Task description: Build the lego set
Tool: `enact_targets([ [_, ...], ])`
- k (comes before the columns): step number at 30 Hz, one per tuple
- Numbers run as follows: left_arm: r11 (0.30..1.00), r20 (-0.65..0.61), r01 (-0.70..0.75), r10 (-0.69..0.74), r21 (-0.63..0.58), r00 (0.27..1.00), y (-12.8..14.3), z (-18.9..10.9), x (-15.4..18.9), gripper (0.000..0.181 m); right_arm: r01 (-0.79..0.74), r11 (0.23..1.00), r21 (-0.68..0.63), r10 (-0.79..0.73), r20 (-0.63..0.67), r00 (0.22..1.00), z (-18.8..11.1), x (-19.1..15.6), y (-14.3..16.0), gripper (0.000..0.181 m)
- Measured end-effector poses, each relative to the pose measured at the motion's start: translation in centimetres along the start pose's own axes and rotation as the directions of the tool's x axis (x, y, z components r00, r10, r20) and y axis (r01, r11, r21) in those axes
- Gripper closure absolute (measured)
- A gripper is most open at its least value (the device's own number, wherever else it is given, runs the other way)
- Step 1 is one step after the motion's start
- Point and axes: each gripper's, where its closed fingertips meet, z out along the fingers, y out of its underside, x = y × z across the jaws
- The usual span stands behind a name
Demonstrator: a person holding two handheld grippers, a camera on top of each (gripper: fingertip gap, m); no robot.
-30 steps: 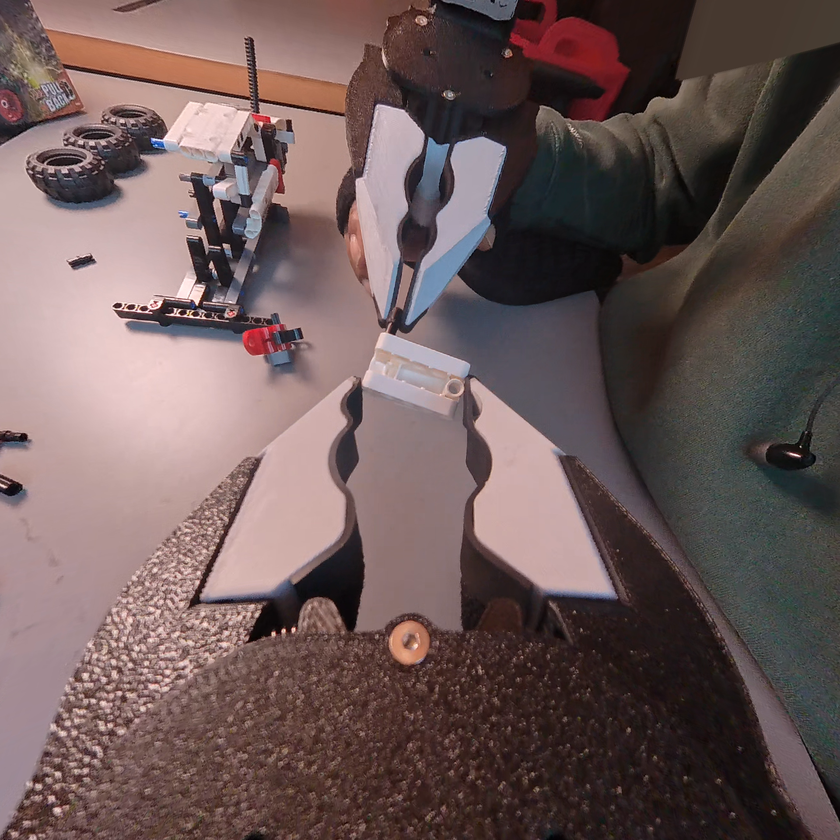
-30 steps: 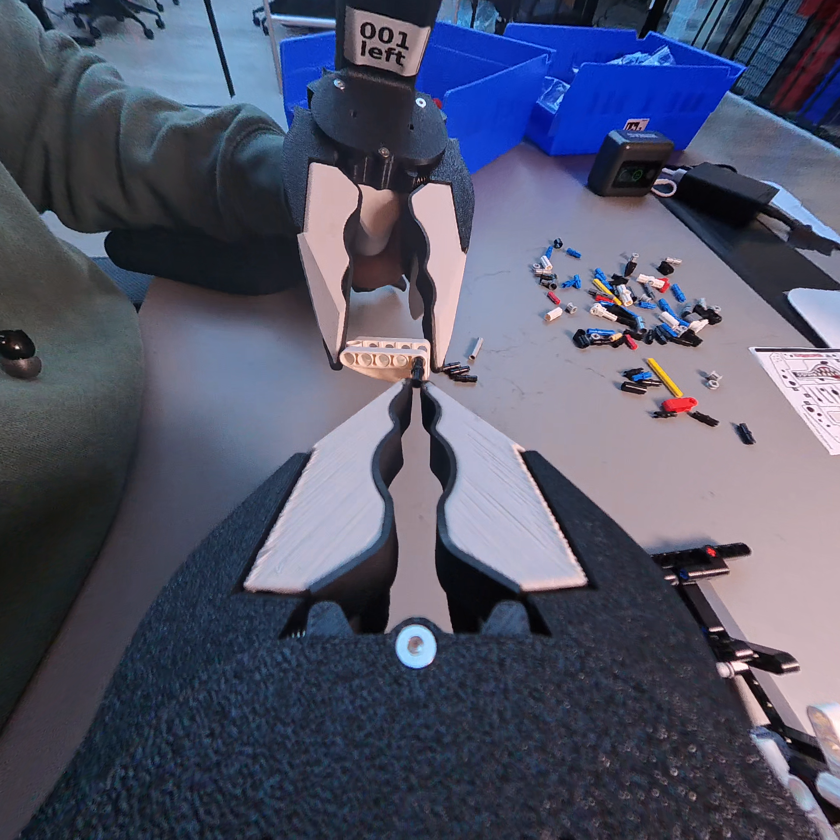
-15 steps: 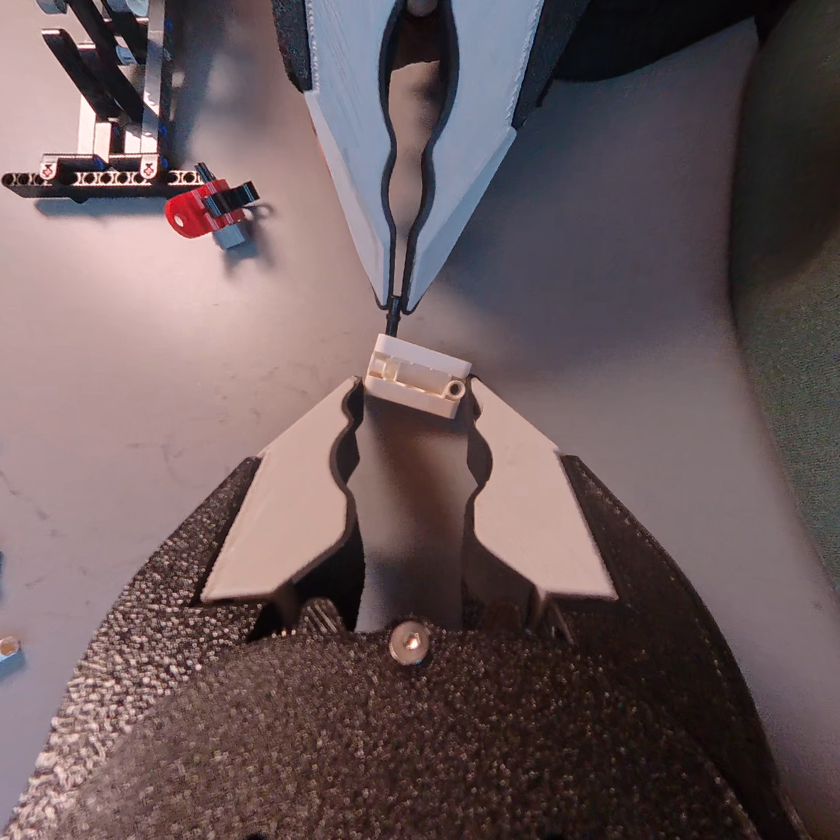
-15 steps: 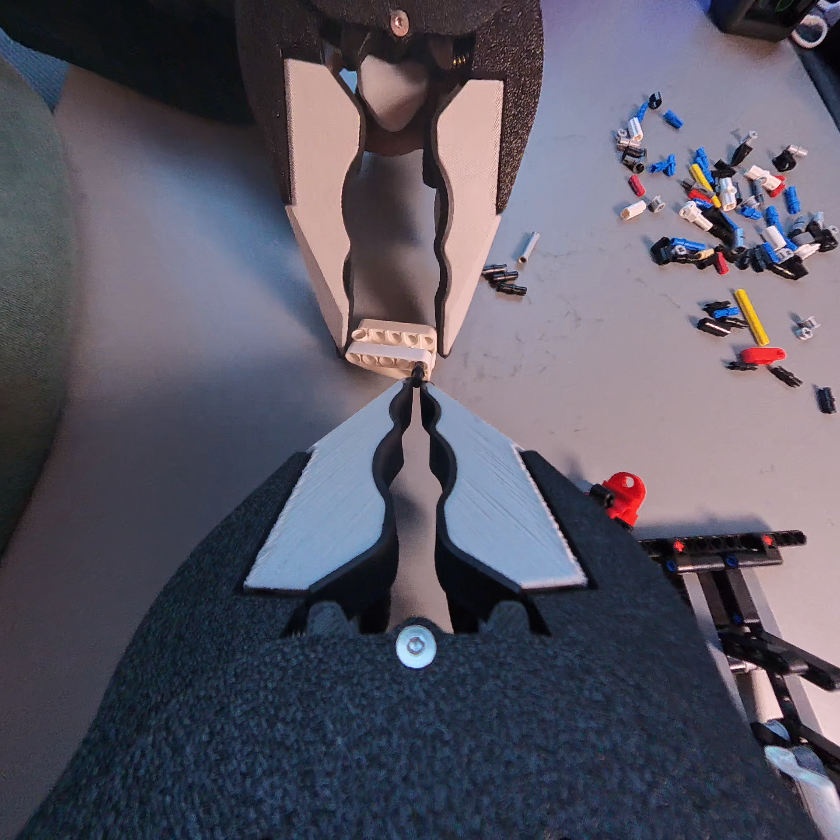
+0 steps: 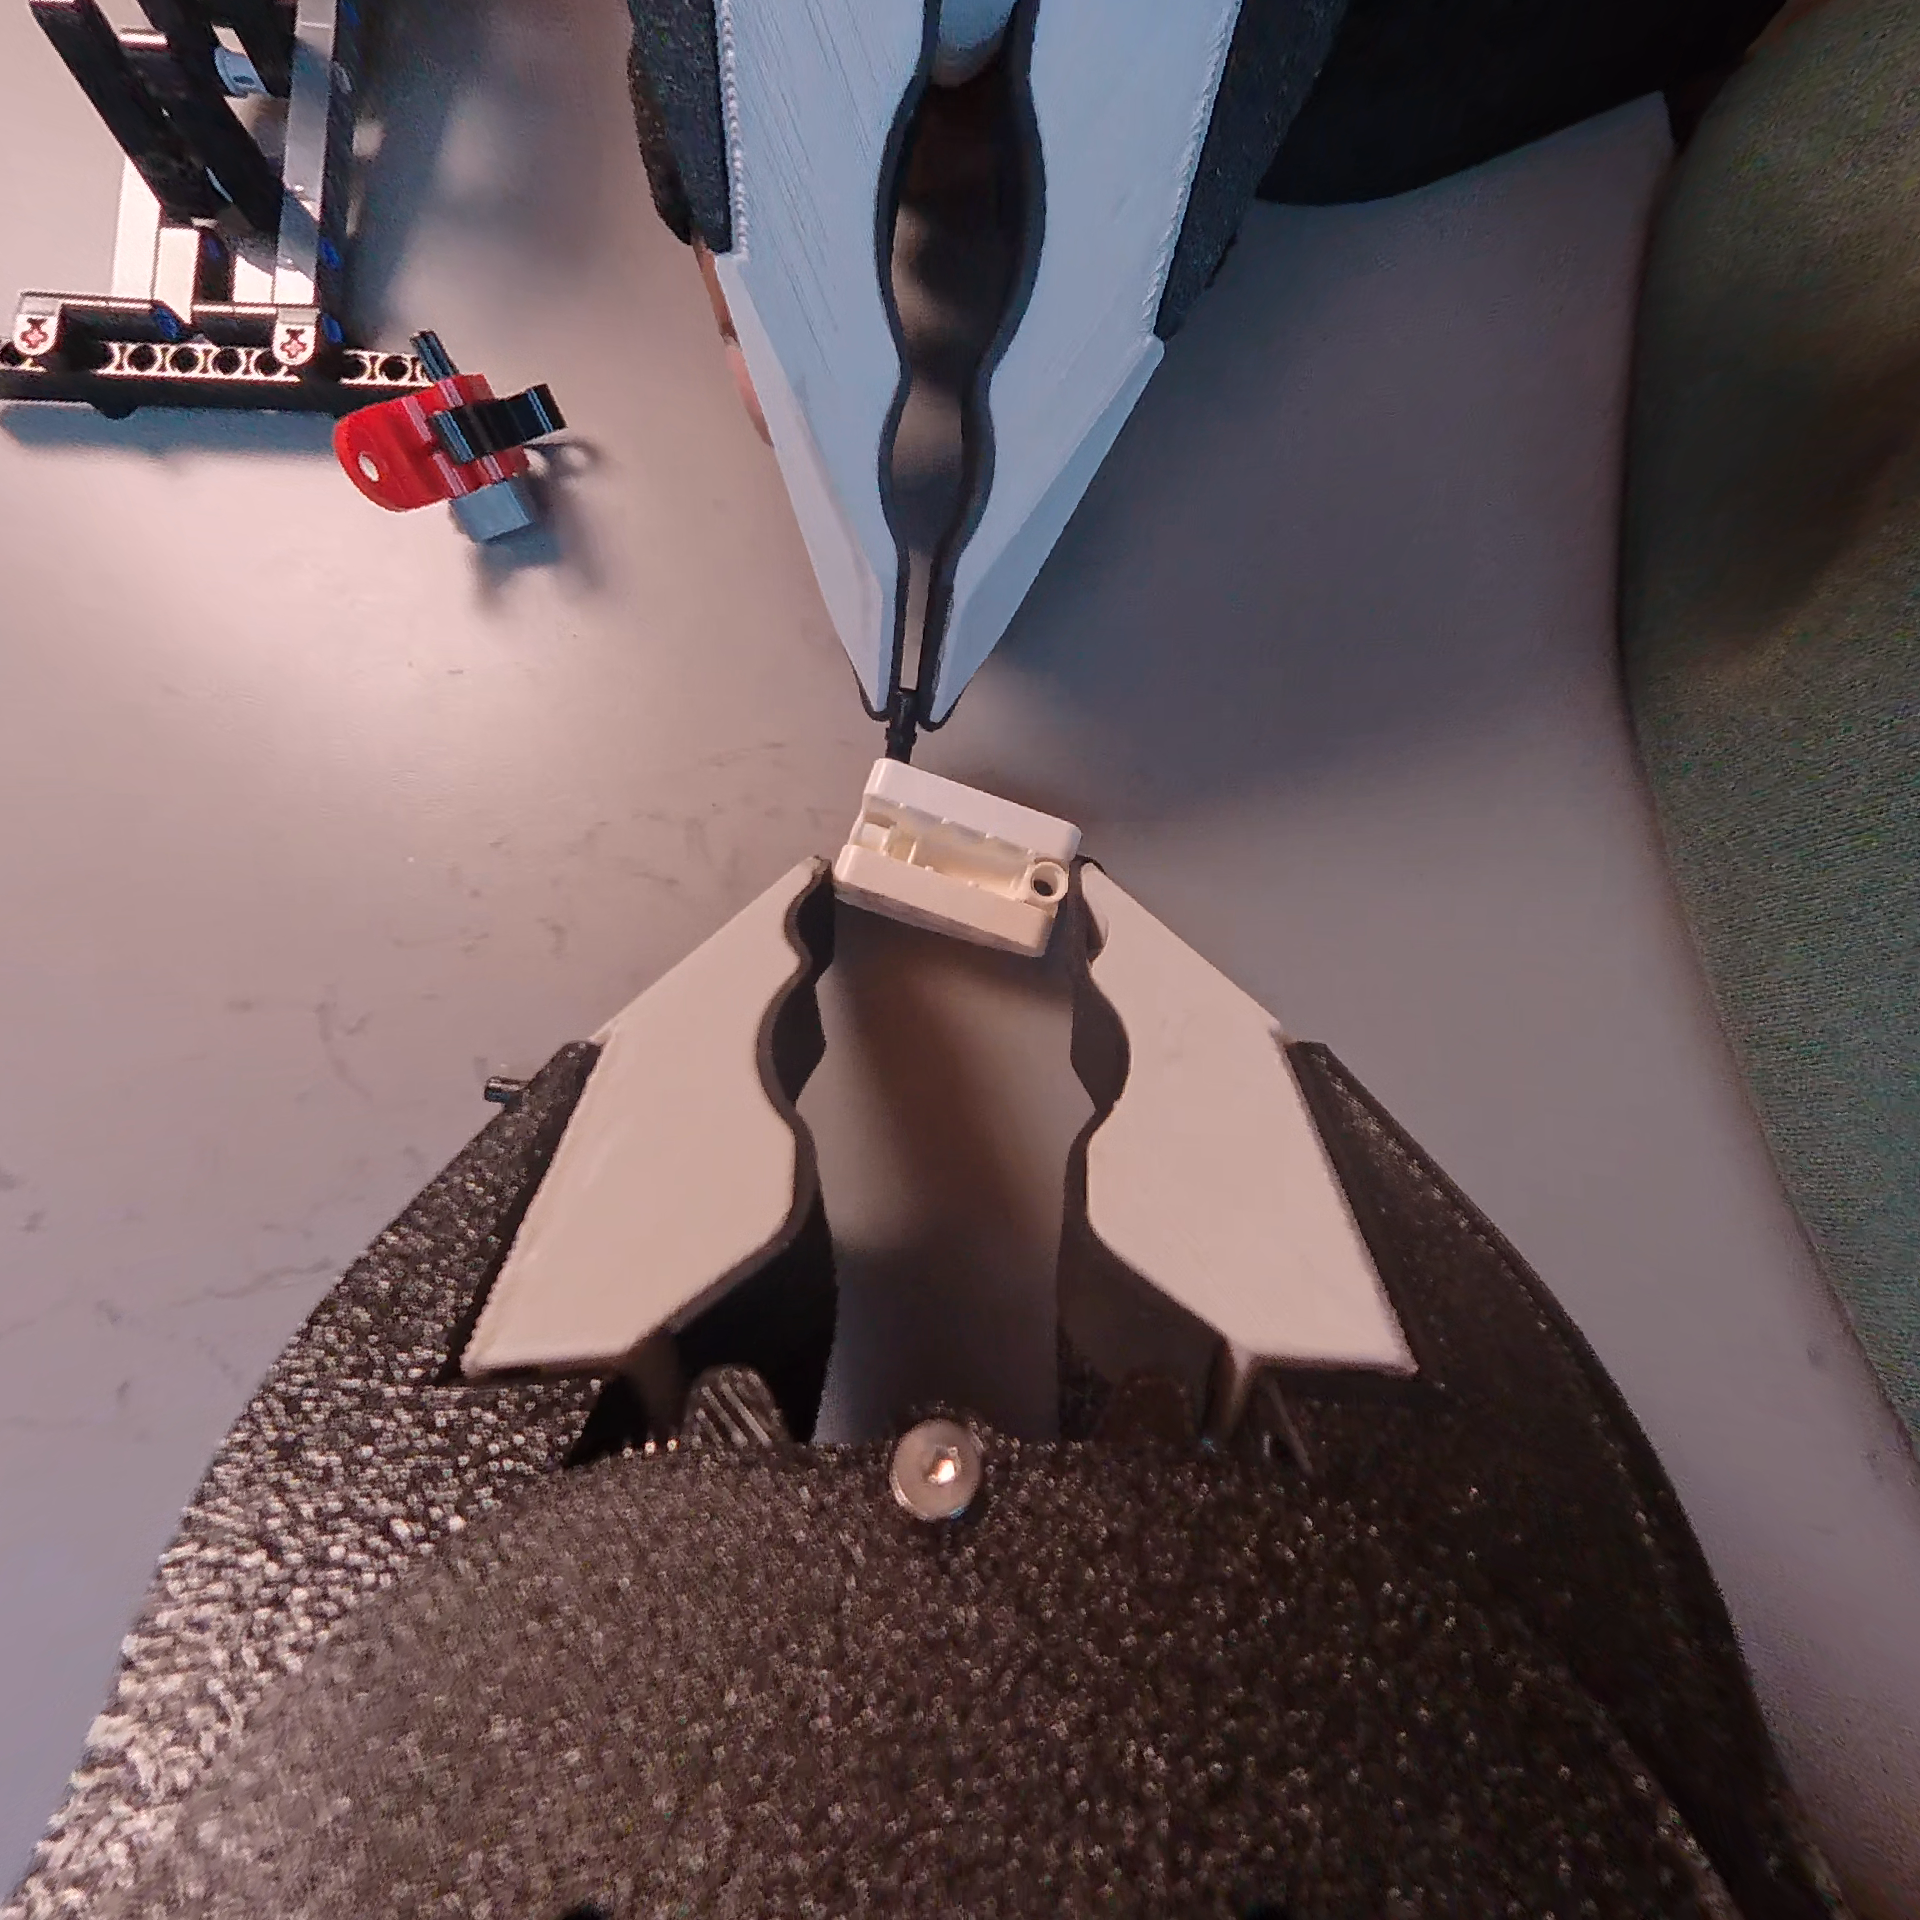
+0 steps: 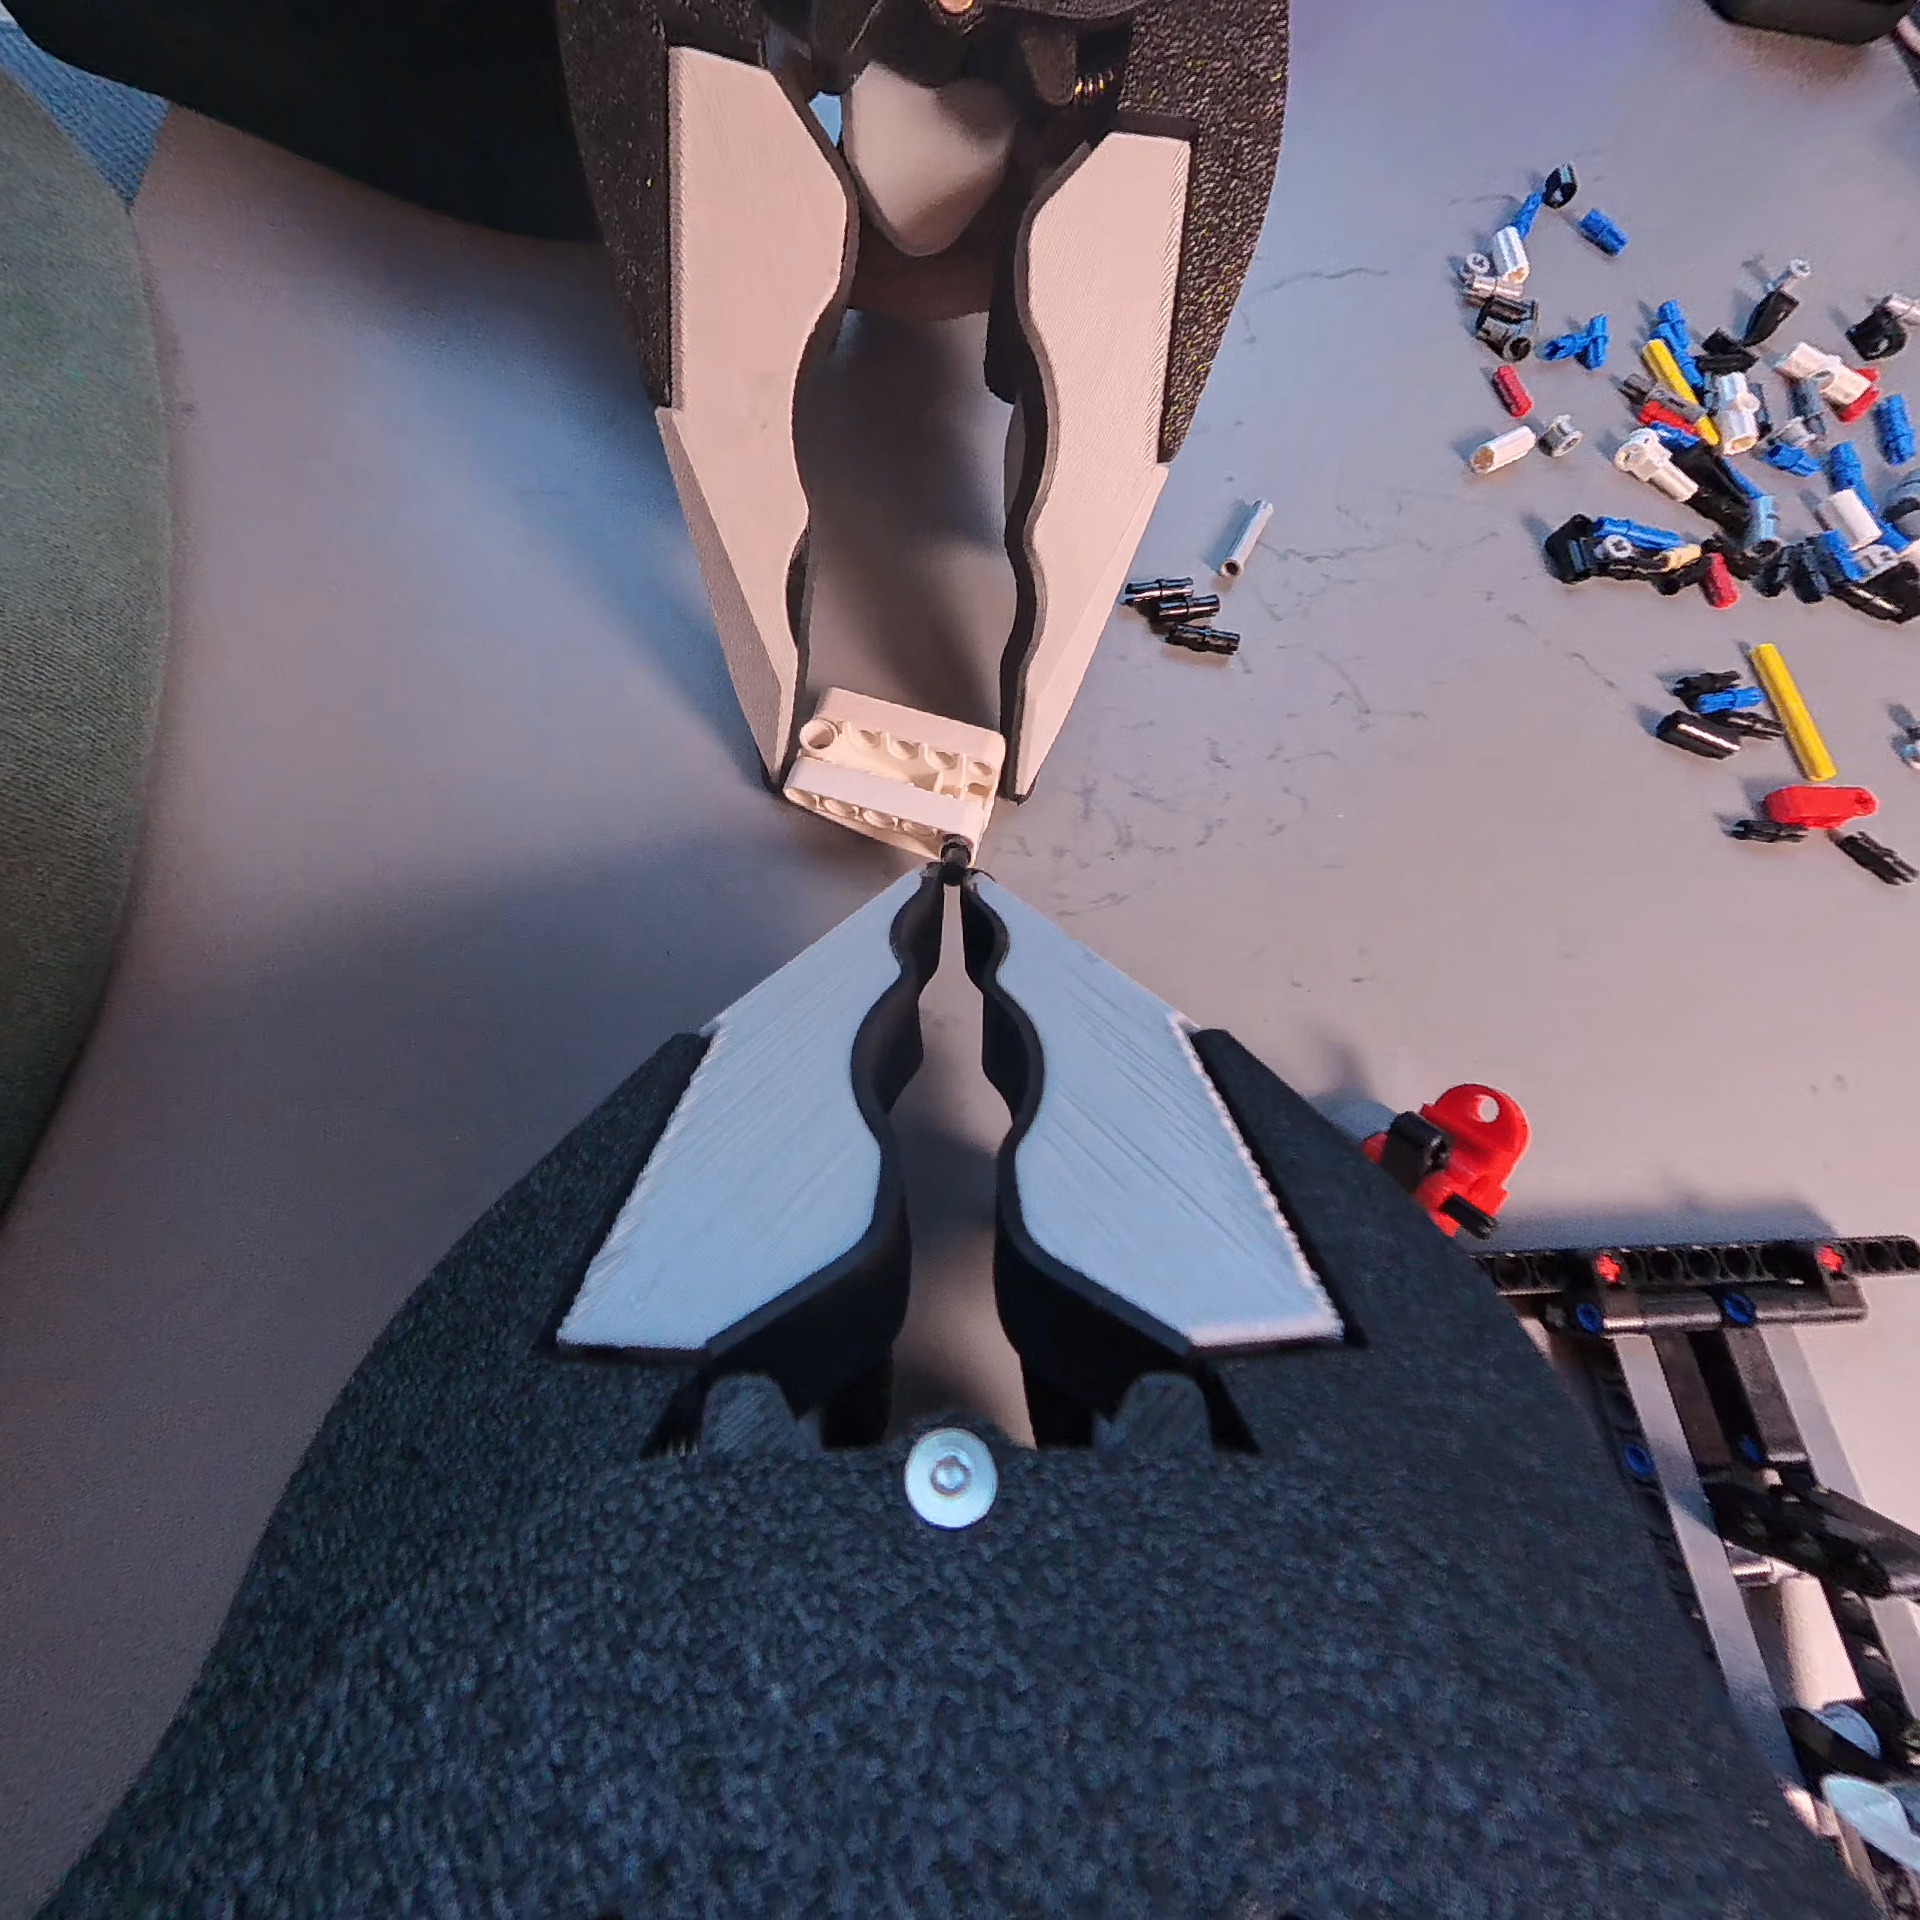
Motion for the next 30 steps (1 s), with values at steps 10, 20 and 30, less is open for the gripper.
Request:
enact_targets([
  [10, 1.000, 0.011, -0.003, 0.003, 0.006, 1.000, 0.1, 0.0, 0.0, 0.137, 0.079, 0.994, -0.072, -0.081, -0.024, 0.996, 0.5, -0.4, 1.0, 0.179],
  [20, 1.000, 0.013, -0.008, 0.008, -0.012, 1.000, 0.1, 0.0, 0.1, 0.137, 0.053, 0.999, -0.002, -0.053, -0.039, 0.998, 0.0, 0.1, 0.0, 0.179],
  [30, 0.999, -0.024, 0.035, -0.035, 0.021, 0.999, 0.0, -0.2, 0.3, 0.136, 0.069, 0.996, -0.051, -0.071, -0.040, 0.997, -0.1, 0.2, 0.9, 0.181],
])
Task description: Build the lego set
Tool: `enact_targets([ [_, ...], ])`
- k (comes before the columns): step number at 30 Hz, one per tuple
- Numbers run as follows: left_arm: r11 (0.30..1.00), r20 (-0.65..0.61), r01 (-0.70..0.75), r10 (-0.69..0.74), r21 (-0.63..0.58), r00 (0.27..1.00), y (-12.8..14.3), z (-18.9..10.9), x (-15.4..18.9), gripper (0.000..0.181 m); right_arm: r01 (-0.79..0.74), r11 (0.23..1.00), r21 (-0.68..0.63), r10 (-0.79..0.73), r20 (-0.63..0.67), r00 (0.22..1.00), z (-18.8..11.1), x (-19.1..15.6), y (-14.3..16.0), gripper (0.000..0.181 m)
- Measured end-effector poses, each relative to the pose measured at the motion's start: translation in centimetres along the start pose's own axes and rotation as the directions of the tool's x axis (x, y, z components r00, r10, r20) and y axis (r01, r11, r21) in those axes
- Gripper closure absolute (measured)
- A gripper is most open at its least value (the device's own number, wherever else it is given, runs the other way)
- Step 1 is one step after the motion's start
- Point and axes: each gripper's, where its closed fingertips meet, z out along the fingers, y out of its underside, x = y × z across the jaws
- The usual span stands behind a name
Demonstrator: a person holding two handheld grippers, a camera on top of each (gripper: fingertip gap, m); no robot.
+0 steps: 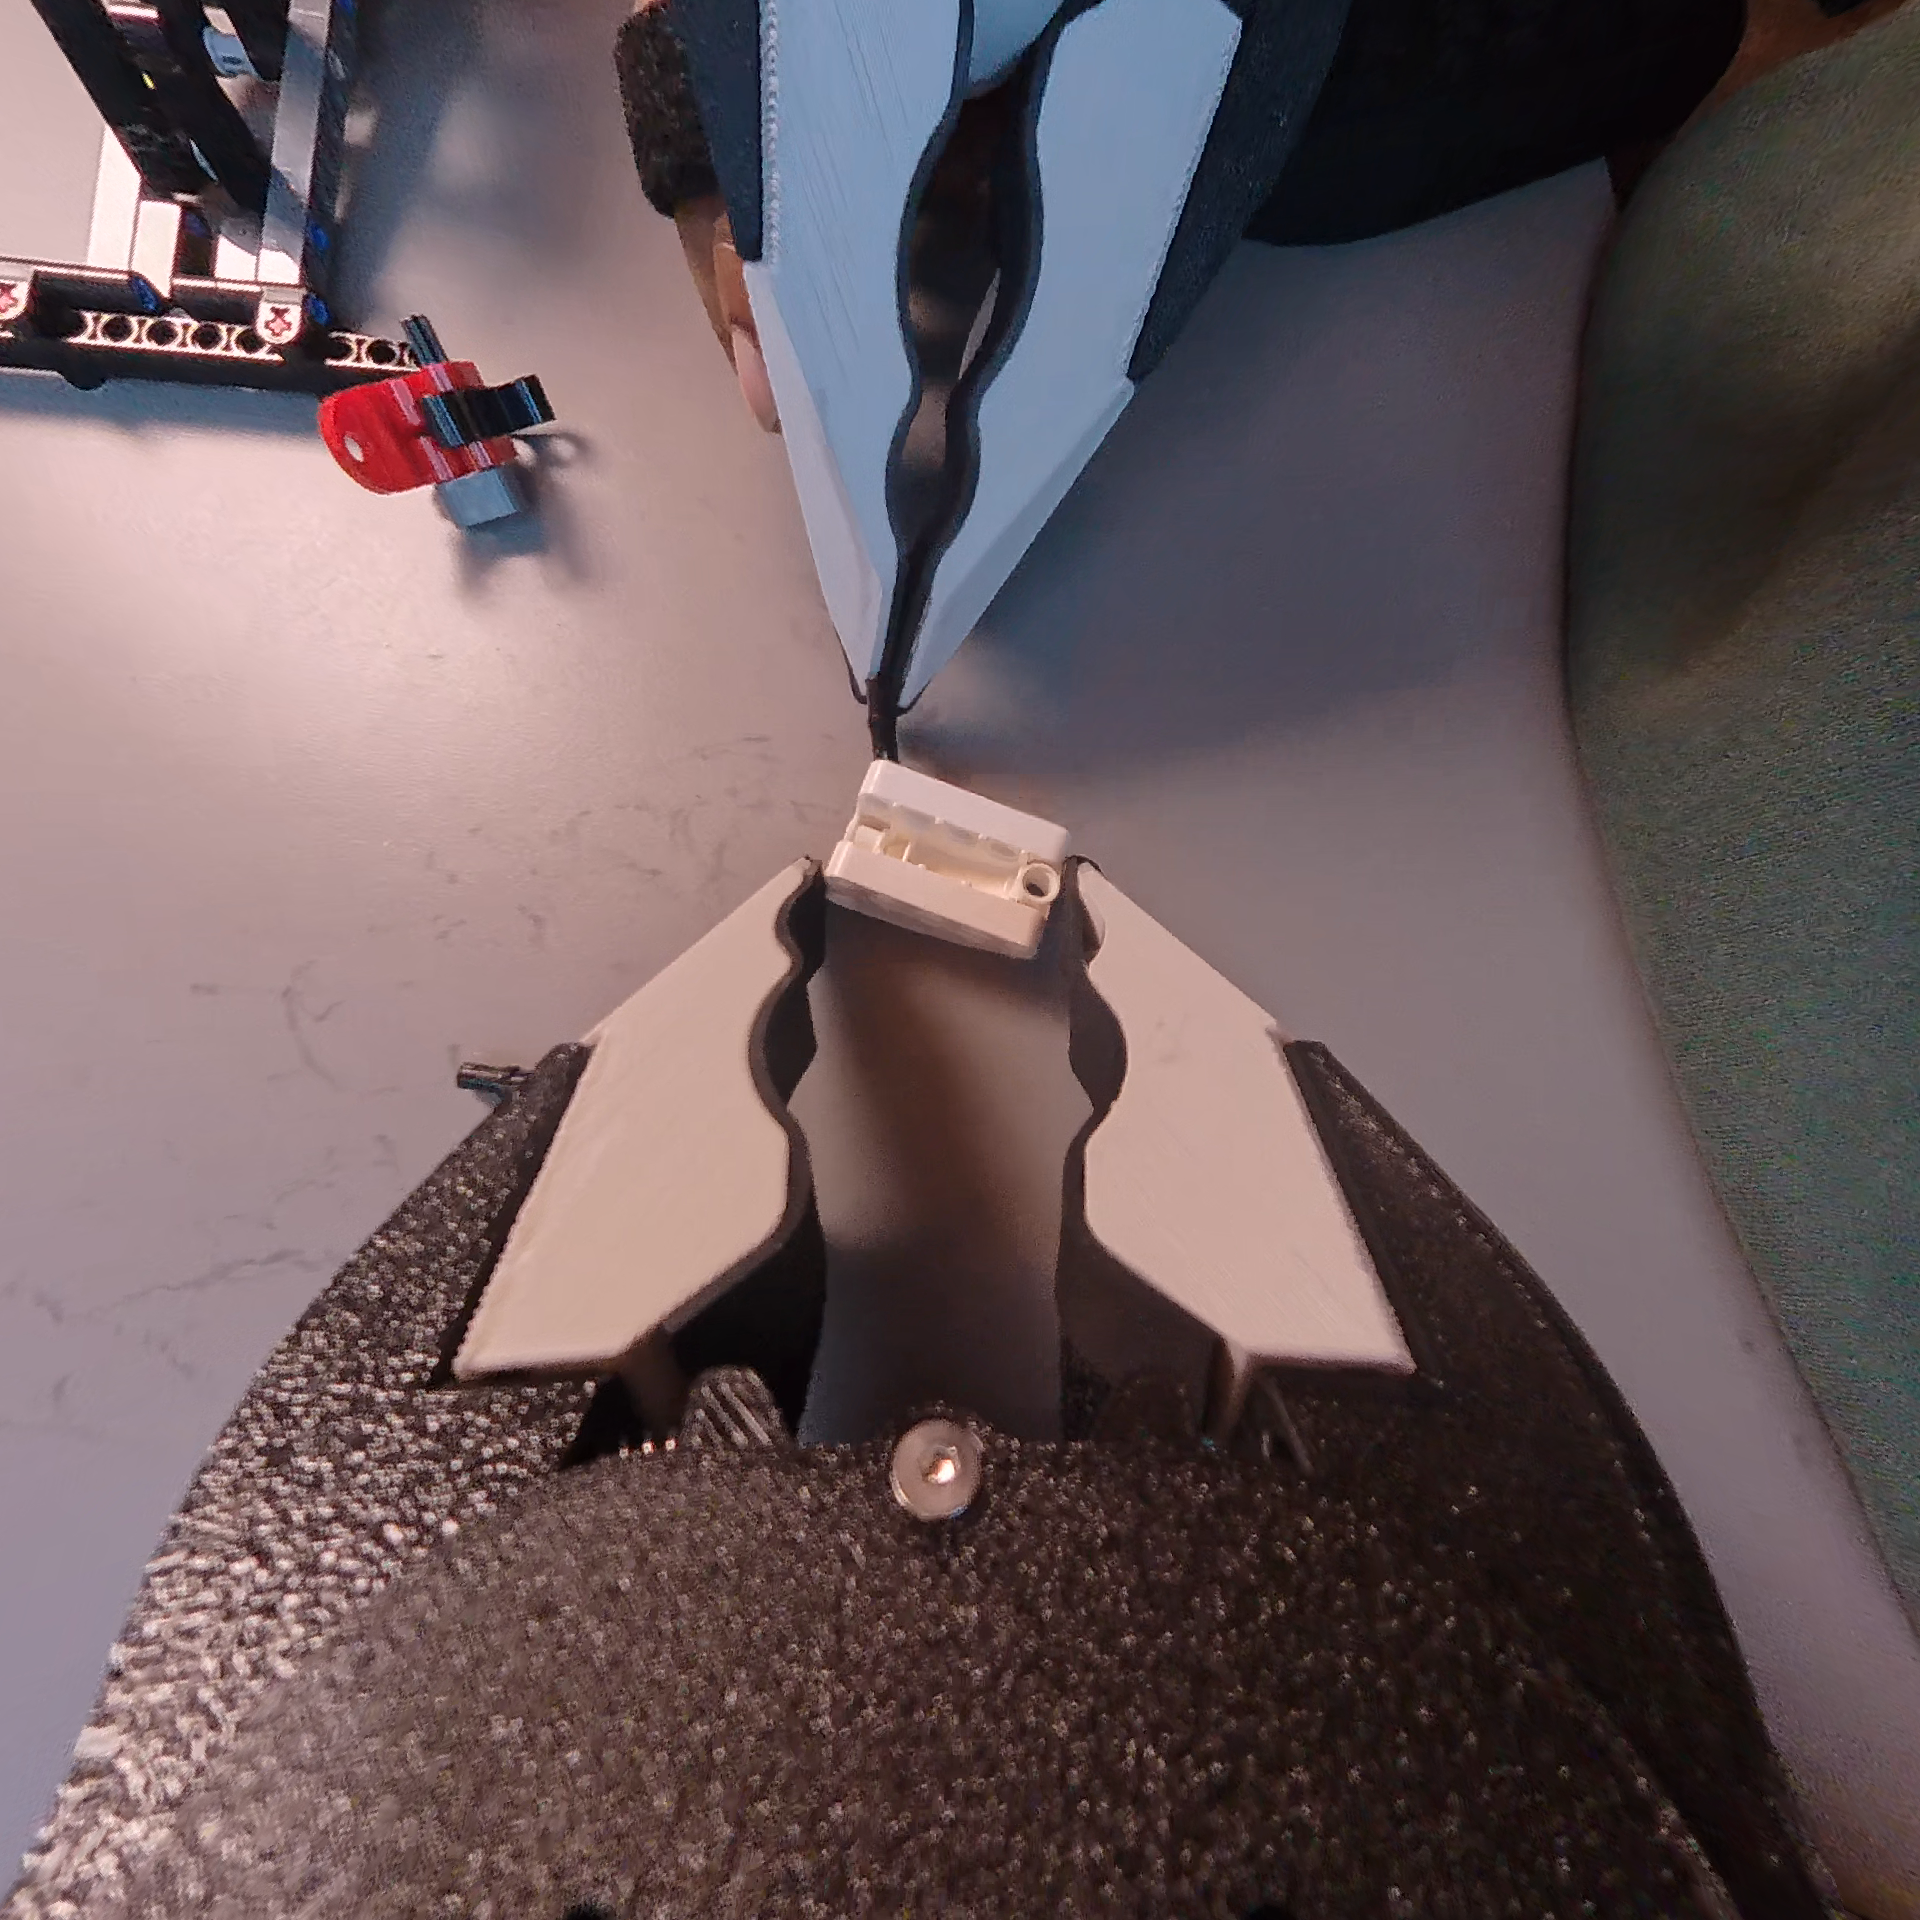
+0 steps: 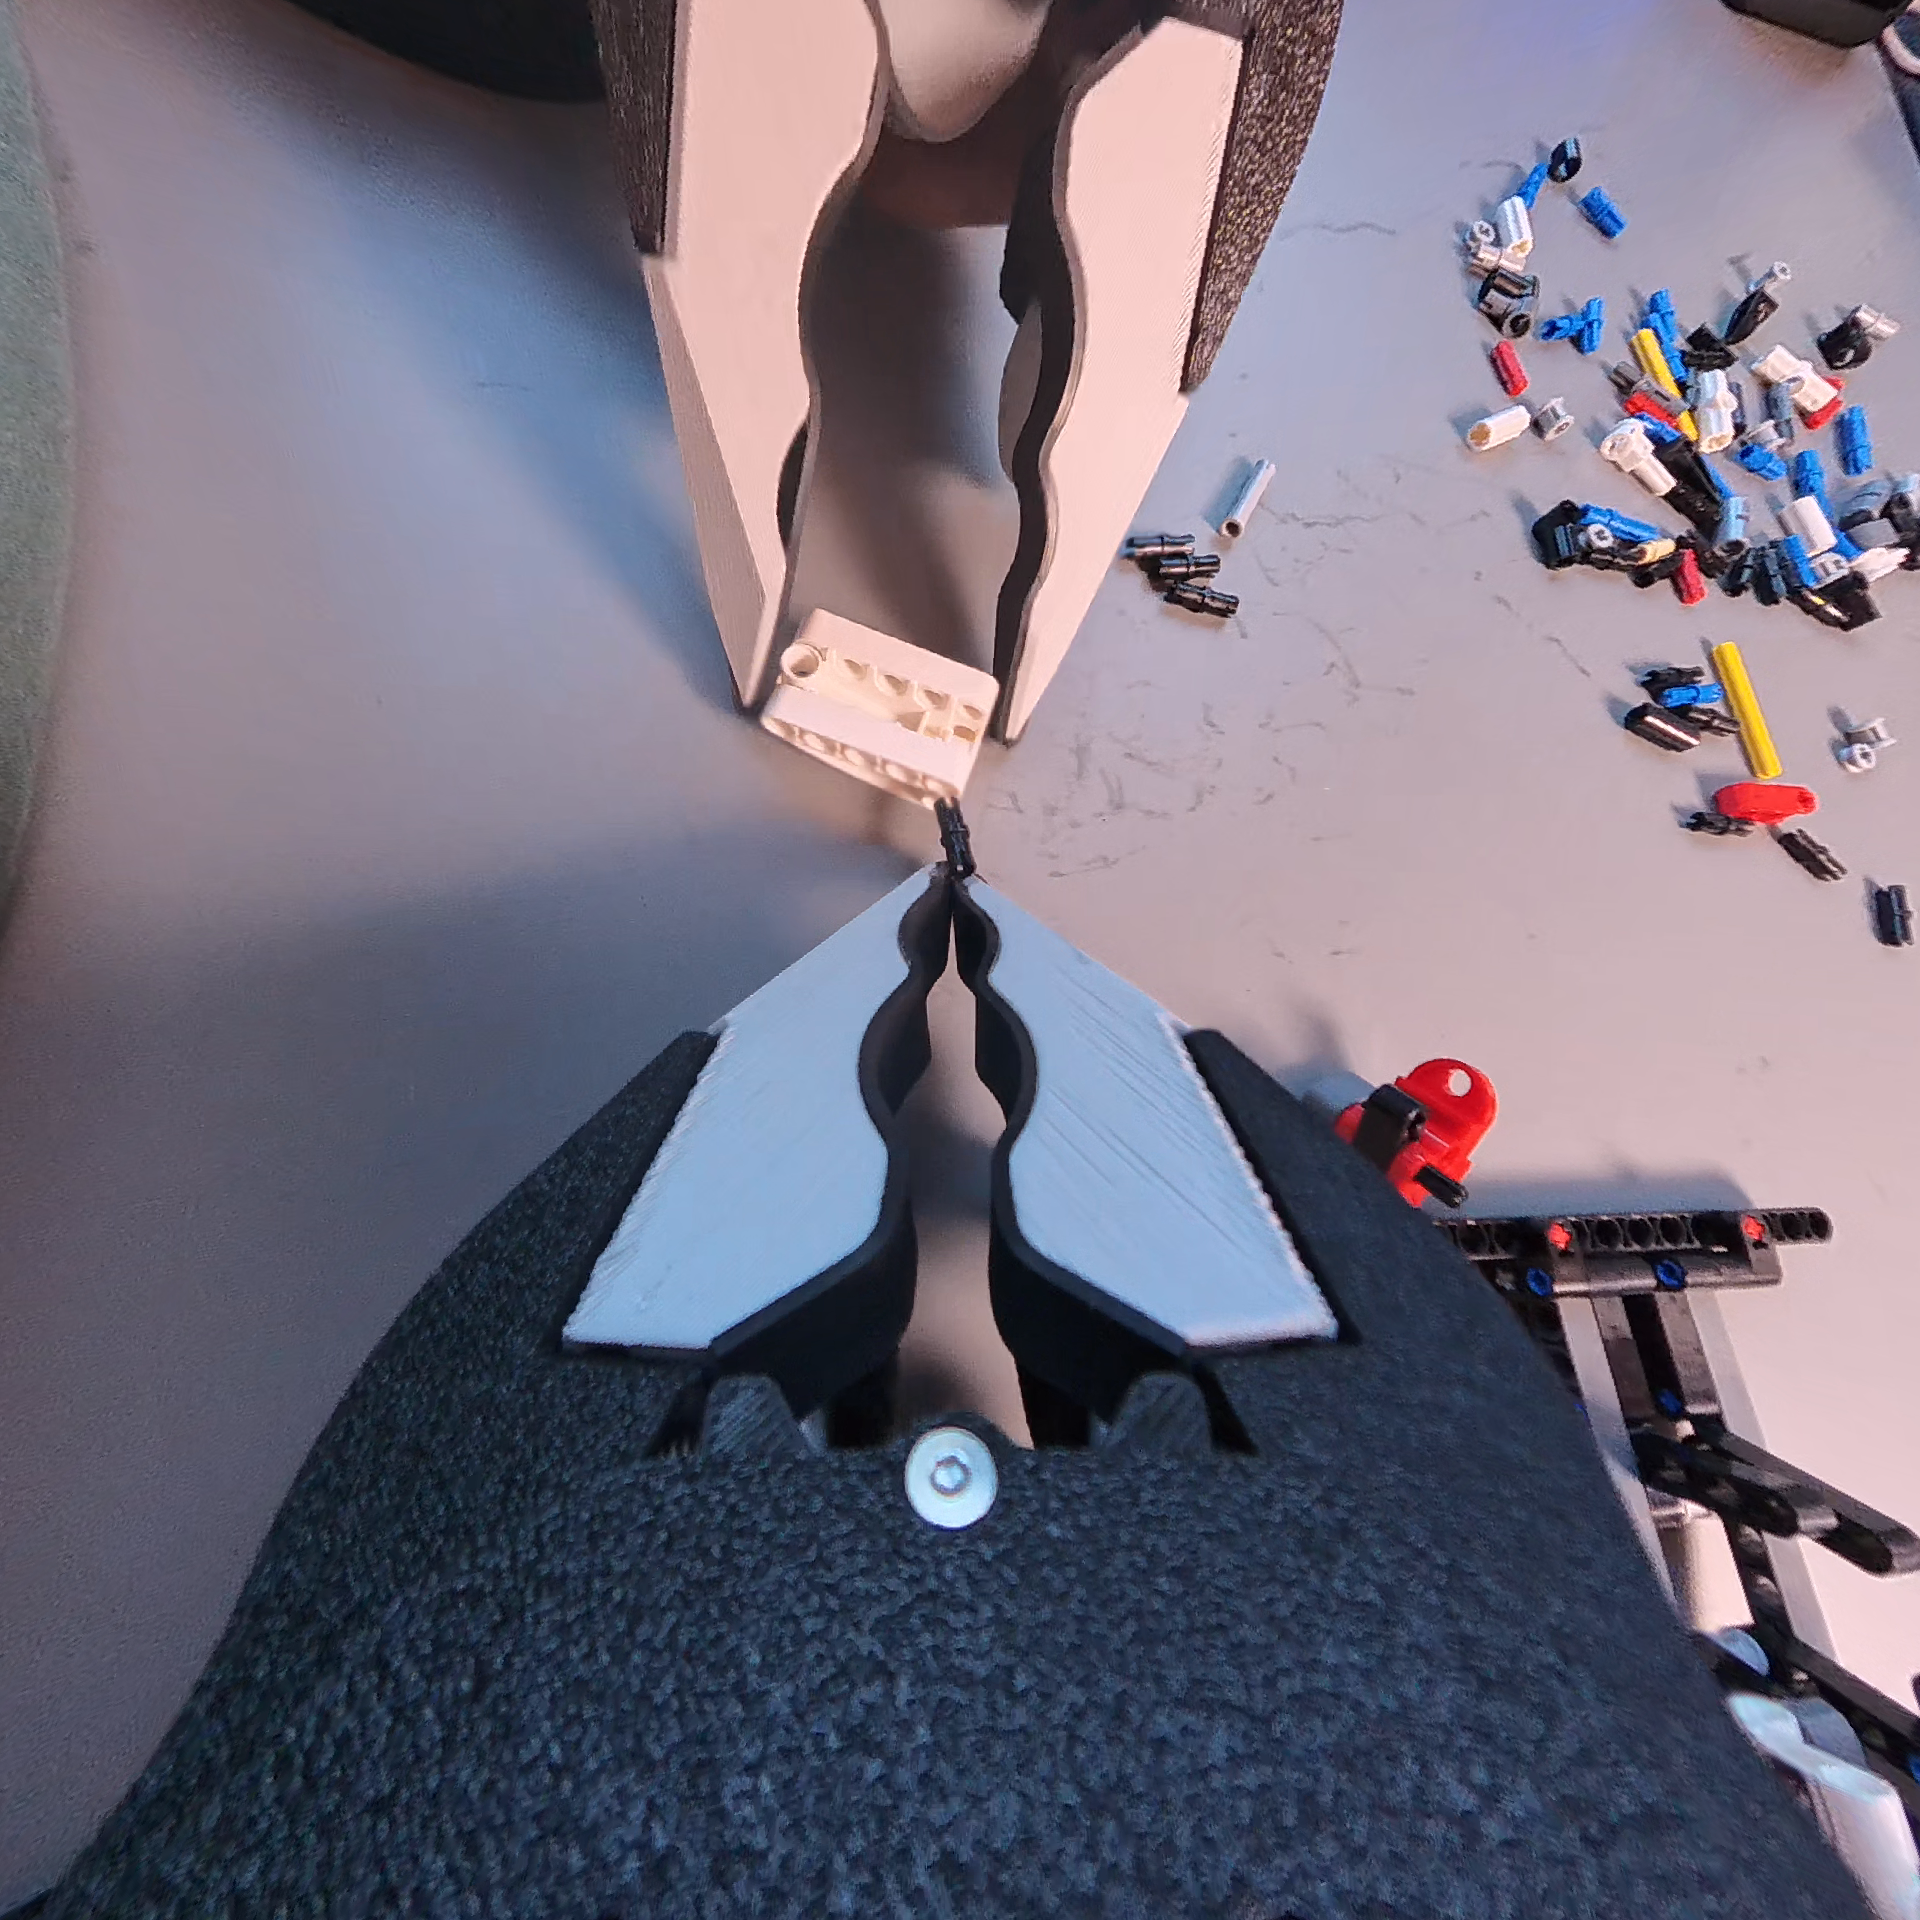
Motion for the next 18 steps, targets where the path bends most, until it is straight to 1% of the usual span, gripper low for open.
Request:
enact_targets([
  [2, 0.999, -0.003, 0.026, -0.026, 0.037, 1.000, -0.5, -0.6, -0.2, 0.132, 0.000, 1.000, 0.009, 0.000, -0.004, 1.000, -0.3, 0.1, 0.0, 0.181],
  [5, 0.993, -0.016, 0.059, -0.058, 0.101, 0.998, -1.5, -1.3, -0.3, 0.138, -0.004, 1.000, 0.021, 0.003, 0.005, 1.000, -0.4, 0.0, -0.2, 0.181],
  [7, 0.994, -0.008, 0.054, -0.054, 0.093, 0.999, -1.6, -1.0, -0.3, 0.143, 0.006, 1.000, 0.011, -0.006, 0.007, 1.000, -0.3, -0.1, 0.0, 0.181],
  [10, 0.996, 0.030, 0.037, -0.039, 0.076, 0.999, -1.7, -0.2, -0.6, 0.149, 0.002, 0.999, 0.039, -0.002, 0.000, 1.000, -0.4, 0.0, -0.6, 0.181],
  [16, 0.995, 0.054, 0.007, -0.013, 0.103, 0.998, -2.9, 0.2, -0.7, 0.175, 0.004, 0.996, 0.092, -0.003, -0.009, 1.000, -1.0, 0.0, -1.7, 0.181],
  [18, 0.994, 0.057, 0.001, -0.008, 0.112, 0.998, -3.0, 0.0, -0.6, 0.177, 0.007, 0.996, 0.093, -0.007, -0.008, 1.000, -1.0, 0.0, -1.7, 0.181],
])
